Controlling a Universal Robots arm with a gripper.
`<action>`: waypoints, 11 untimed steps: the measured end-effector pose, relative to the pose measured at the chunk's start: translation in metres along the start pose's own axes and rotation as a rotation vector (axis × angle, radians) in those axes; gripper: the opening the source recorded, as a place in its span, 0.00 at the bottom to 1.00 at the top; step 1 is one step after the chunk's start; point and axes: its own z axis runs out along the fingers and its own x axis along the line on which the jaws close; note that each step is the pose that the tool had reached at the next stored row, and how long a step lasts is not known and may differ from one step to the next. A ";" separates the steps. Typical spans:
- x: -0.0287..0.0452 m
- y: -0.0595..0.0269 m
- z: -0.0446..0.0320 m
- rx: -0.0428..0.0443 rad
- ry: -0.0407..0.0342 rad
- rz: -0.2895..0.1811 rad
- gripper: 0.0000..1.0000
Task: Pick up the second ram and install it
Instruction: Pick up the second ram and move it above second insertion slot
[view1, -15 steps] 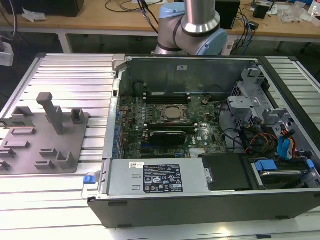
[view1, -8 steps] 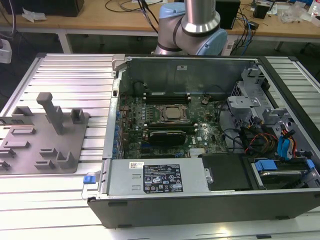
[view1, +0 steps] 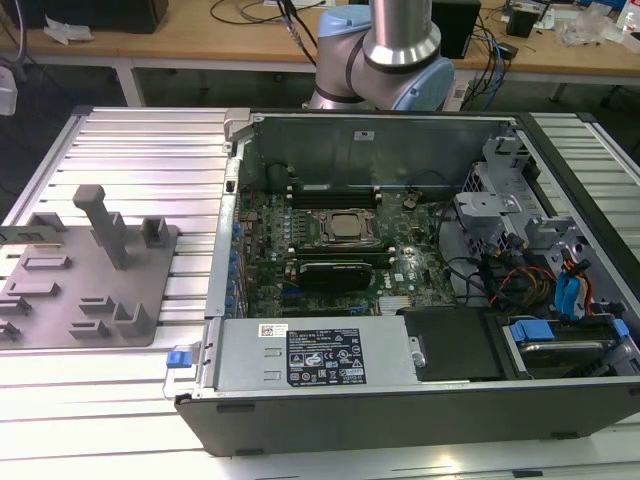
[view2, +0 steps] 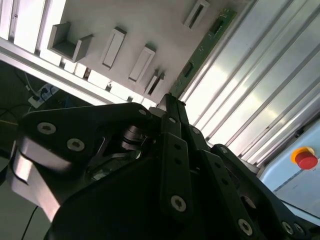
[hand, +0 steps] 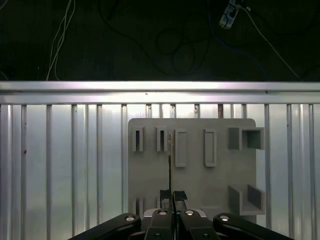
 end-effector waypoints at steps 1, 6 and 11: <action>-0.0001 0.0000 -0.0016 -0.0001 -0.0005 0.000 0.09; -0.0003 0.0002 -0.0069 0.0000 -0.0020 0.000 0.09; -0.0005 0.0004 -0.0127 -0.0001 -0.0035 0.000 0.09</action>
